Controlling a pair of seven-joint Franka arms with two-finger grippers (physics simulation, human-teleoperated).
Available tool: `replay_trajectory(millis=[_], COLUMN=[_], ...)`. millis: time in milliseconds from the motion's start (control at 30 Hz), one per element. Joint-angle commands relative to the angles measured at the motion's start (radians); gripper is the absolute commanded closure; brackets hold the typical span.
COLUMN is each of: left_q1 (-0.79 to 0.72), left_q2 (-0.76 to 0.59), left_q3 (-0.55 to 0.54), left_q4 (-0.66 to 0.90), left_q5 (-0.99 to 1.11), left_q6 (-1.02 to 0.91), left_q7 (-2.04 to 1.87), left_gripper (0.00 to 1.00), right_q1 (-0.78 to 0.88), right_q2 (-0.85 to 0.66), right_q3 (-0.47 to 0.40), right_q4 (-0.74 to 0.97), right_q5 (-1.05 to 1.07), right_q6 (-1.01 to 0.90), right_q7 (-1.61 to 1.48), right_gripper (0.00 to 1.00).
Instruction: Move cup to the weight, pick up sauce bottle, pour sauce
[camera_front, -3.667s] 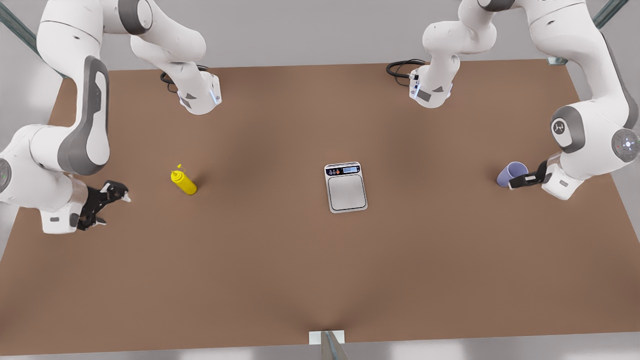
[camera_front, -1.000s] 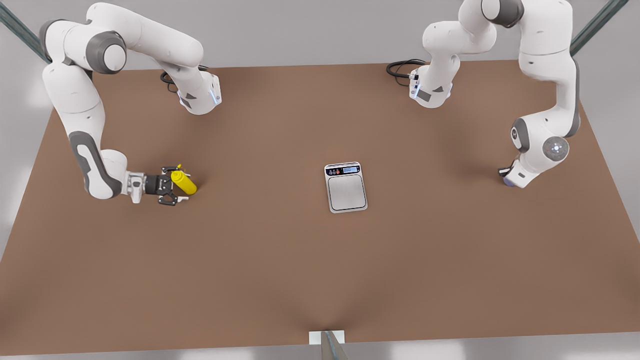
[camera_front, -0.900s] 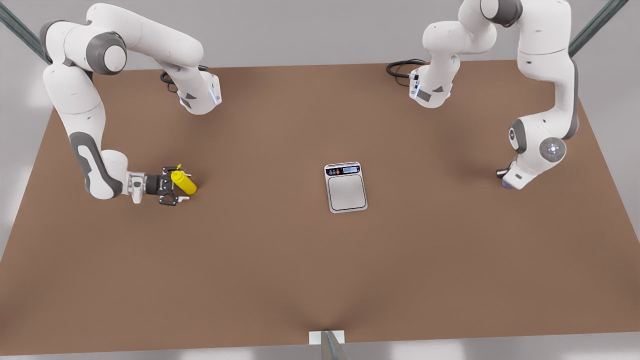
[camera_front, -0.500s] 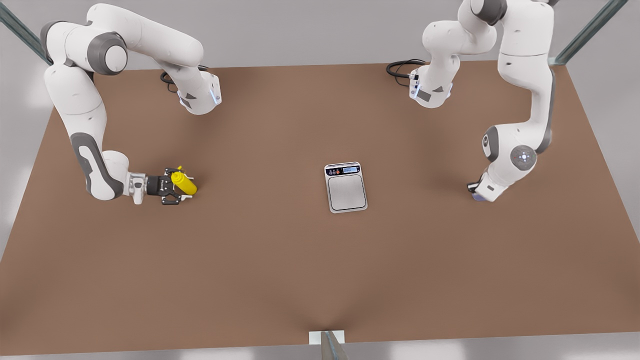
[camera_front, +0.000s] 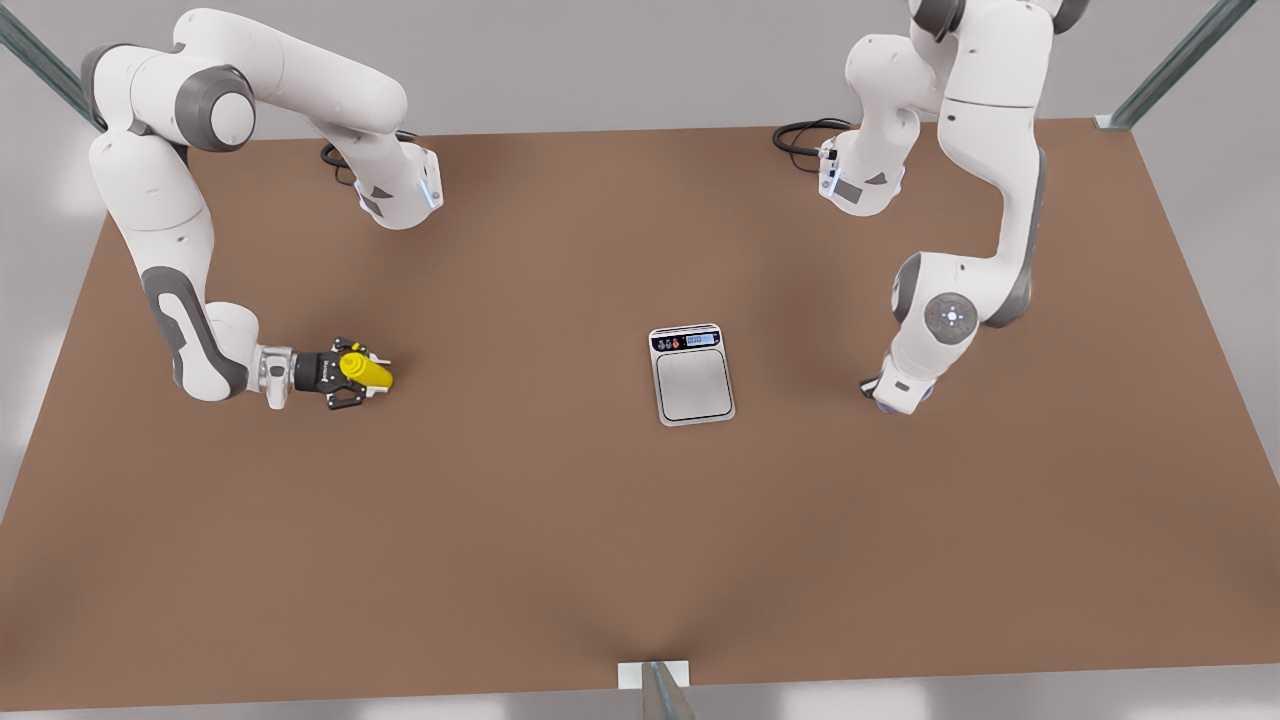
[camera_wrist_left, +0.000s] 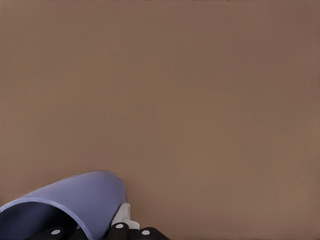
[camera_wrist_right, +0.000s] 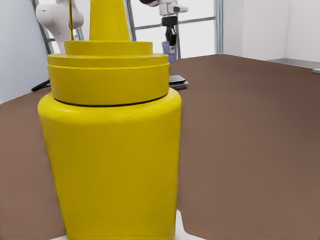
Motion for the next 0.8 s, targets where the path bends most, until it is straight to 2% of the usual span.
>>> replay_trajectory(millis=[0, 133, 200, 333, 467, 600, 733, 767], left_q1=[0.002, -0.046, -0.058, -0.089, -0.113, -0.145, -0.191, -0.21], left_q2=[0.001, 0.019, 0.039, 0.07, 0.087, 0.087, 0.099, 0.112], left_q3=[-0.001, -0.002, -0.036, -0.07, -0.075, -0.075, -0.081, -0.081], left_q4=[0.003, 0.021, 0.081, 0.125, 0.165, 0.197, 0.219, 0.231], left_q5=[-0.15, -0.172, -0.172, -0.172, -0.173, -0.173, -0.172, -0.172], left_q6=[0.001, 0.001, -0.065, -0.065, -0.065, -0.088, -0.088, -0.09], left_q7=[0.005, -0.044, -0.104, -0.217, -0.288, -0.349, -0.438, -0.463], left_gripper=[0.79, 0.79, 0.79, 0.79, 0.79, 0.79, 0.79, 0.79], right_q1=[0.0, -0.002, 0.0, 0.018, 0.126, 0.184, 0.227, 0.227], right_q2=[0.0, -0.014, -0.054, -0.141, -0.199, -0.216, -0.293, -0.319], right_q3=[0.0, -0.001, -0.001, -0.003, -0.006, -0.008, 0.002, 0.04], right_q4=[0.0, 0.024, 0.044, 0.086, 0.159, 0.186, 0.218, 0.202], right_q5=[0.001, 0.001, 0.001, -0.013, -0.076, -0.121, -0.417, -0.481], right_q6=[0.0, -0.02, -0.035, -0.032, 0.02, 0.075, 0.218, 0.282], right_q7=[0.0, 0.026, 0.109, 0.287, 0.537, 0.638, 0.894, 0.982], right_gripper=[0.44, 0.45, 0.45, 0.45, 0.45, 0.45, 0.43, 0.43])
